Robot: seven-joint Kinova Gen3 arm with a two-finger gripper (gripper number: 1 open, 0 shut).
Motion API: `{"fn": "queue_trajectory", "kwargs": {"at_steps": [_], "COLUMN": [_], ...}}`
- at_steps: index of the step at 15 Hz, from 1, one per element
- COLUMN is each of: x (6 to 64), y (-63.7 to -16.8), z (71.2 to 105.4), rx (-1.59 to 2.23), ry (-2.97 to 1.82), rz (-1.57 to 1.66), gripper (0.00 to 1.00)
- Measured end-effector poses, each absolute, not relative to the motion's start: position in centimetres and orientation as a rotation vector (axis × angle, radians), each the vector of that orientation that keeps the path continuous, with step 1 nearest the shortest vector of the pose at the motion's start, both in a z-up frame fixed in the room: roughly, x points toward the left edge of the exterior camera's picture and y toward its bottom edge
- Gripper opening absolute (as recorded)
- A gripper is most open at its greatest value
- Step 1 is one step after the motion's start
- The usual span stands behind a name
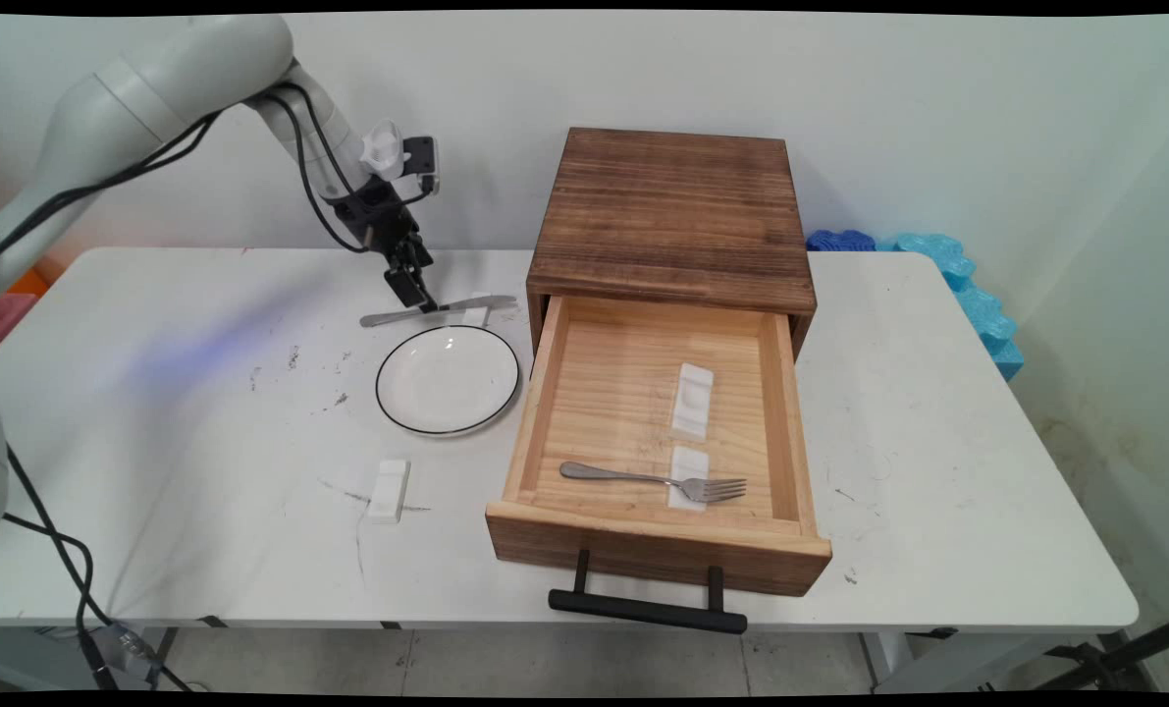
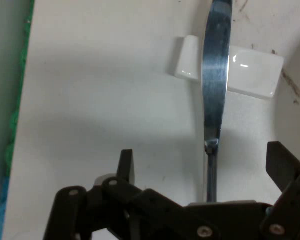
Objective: Pick up the knife from the left of the white plate, then place the picked object into the drawer
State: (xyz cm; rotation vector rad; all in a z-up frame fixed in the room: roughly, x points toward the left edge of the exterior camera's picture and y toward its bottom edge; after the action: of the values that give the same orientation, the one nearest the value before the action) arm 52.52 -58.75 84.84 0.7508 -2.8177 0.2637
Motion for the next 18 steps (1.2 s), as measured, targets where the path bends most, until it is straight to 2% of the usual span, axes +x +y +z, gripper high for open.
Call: {"fn": "queue_trajectory", "kwargs": {"at_steps": [11,12,18], "x": [51.8,51.7,51.7], "y": [-59.5,-59.5,-59.5], "z": [82.5,82.4,81.7], "rx": [0.740,0.736,0.703], "ry": [-2.829,-2.830,-2.841], "rz": [0.205,0.204,0.198], "gripper": [1.00,0.00,0.00]}}
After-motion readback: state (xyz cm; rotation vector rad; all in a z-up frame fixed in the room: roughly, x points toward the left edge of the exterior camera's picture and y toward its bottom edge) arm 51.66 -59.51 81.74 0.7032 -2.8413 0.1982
